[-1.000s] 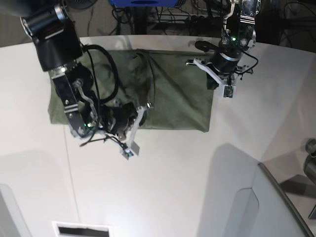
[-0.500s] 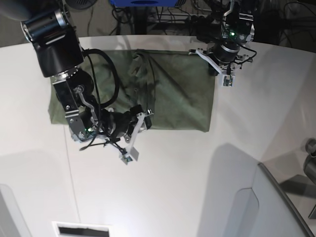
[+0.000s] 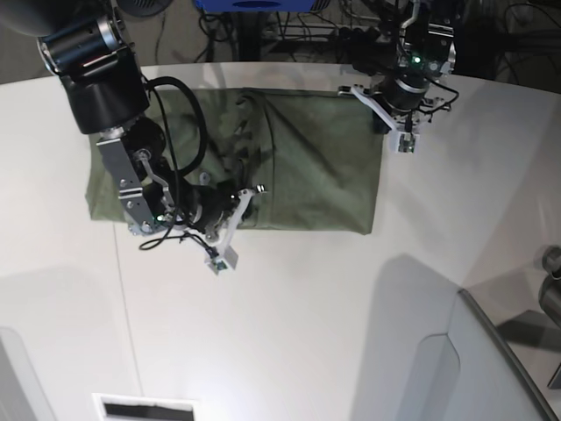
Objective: Layout the t-shirt on the table in an organized manner, then fold the t-shirt properly
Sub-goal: 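Smooth the folded layer with the right gripper and withdraw it, then grasp the shirt end with the right gripper and lift it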
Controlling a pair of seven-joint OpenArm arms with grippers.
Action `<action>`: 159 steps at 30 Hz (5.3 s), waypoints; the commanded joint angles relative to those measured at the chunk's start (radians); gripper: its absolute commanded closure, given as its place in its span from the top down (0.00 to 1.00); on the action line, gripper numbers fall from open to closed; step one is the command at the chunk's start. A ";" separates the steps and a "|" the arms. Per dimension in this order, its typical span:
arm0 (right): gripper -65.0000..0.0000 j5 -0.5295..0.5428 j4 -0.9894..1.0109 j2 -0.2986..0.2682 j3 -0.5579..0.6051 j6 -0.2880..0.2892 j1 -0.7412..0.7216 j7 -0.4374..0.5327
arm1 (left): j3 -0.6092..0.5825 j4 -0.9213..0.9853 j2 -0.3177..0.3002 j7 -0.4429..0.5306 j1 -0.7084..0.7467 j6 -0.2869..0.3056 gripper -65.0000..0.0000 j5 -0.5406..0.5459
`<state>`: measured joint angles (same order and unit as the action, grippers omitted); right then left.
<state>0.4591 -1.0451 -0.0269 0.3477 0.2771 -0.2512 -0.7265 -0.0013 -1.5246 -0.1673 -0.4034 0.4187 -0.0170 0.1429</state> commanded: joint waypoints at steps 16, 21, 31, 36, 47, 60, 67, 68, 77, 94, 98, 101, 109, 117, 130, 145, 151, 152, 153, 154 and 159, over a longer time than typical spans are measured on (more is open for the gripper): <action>0.00 0.010 -0.017 -0.058 -0.005 0.007 -0.050 -0.015 | 0.004 -0.007 -0.025 -0.005 0.010 -0.007 0.00 -0.004; 0.01 0.011 -0.017 -0.054 -0.005 0.007 -0.049 -0.043 | 0.004 -0.007 -0.025 -0.005 0.006 -0.007 0.00 -0.004; 0.28 0.011 -0.268 -0.051 -0.005 0.007 -0.015 -0.164 | 0.005 -0.116 -0.021 -0.009 0.010 -0.007 0.00 0.005; 0.00 0.013 -0.449 -0.063 0.004 0.007 0.099 -0.170 | 0.005 -0.236 -0.019 -0.012 0.007 -0.007 0.00 0.007; 0.00 0.008 -0.323 -0.043 -0.003 0.007 0.229 -0.106 | 0.002 -0.014 0.028 -0.005 -0.113 -0.007 0.00 -0.004; 0.00 0.013 -0.634 -0.117 -0.167 0.012 0.330 -0.149 | 0.120 -0.139 0.002 -0.010 -0.060 -0.007 0.00 0.005; 0.01 0.152 -0.680 -0.026 -0.743 0.011 0.355 -0.315 | 0.283 -0.170 -0.022 -0.005 0.029 -0.001 0.00 0.007; 0.06 0.160 -0.674 -0.034 -0.761 0.011 0.333 -0.365 | 0.286 -0.169 -0.031 -0.005 0.038 -0.001 0.00 0.007; 0.54 0.160 -0.650 -0.130 -0.892 0.011 0.278 -0.482 | 0.292 -0.173 -0.036 -0.004 0.068 -0.001 0.00 0.007; 0.63 0.169 -0.555 -0.222 -0.893 0.014 0.278 -0.543 | 0.292 -0.172 -0.033 -0.004 0.070 -0.001 0.00 0.007; 0.61 0.171 -0.556 -0.221 -0.927 0.014 0.281 -0.546 | 0.292 -0.167 -0.033 -0.004 0.070 -0.001 0.00 0.007; 0.61 0.243 -0.558 -0.206 -0.979 0.015 0.284 -0.546 | 0.292 -0.166 -0.033 -0.004 0.070 -0.001 0.00 0.007; 1.00 0.461 -0.455 -0.256 -1.060 0.014 0.255 -0.670 | 0.292 -0.166 -0.033 -0.004 0.070 -0.001 0.00 0.007; 1.00 0.570 -0.106 -0.298 -1.050 0.052 0.249 -0.611 | 0.292 -0.166 -0.033 -0.004 0.070 -0.001 0.00 0.007; 1.00 0.574 0.095 -0.319 -0.772 0.245 0.249 -0.470 | 0.294 -0.170 -0.039 -0.004 0.095 -0.001 0.00 0.007; 1.00 0.576 0.088 -0.256 -0.683 0.247 0.246 -0.474 | 0.294 -0.172 -0.038 -0.002 0.095 -0.001 0.00 0.007; 1.00 0.574 0.088 -0.230 -0.681 0.247 0.229 -0.476 | 0.294 -0.169 -0.036 -0.002 0.093 -0.001 0.00 0.007; 1.00 0.574 0.088 -0.230 -0.681 0.247 0.227 -0.477 | 0.294 -0.169 -0.036 -0.002 0.093 -0.001 0.00 0.007; 1.00 0.574 0.088 -0.229 -0.681 0.248 0.224 -0.488 | 0.294 -0.169 -0.036 -0.002 0.093 -0.001 0.00 0.007; 1.00 0.576 0.087 -0.229 -0.681 0.250 0.223 -0.499 | 0.294 -0.167 -0.036 -0.002 0.093 -0.001 0.00 0.007; 1.00 0.571 0.025 -0.212 -0.681 0.296 0.223 -0.509 | 0.294 -0.167 -0.036 -0.002 0.092 -0.001 0.00 0.007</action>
<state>1.0428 -1.0084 -0.2291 -0.3317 0.5751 -0.0208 -1.2339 0.2863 -1.6775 -0.1913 -0.4263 0.5102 -0.0132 0.1543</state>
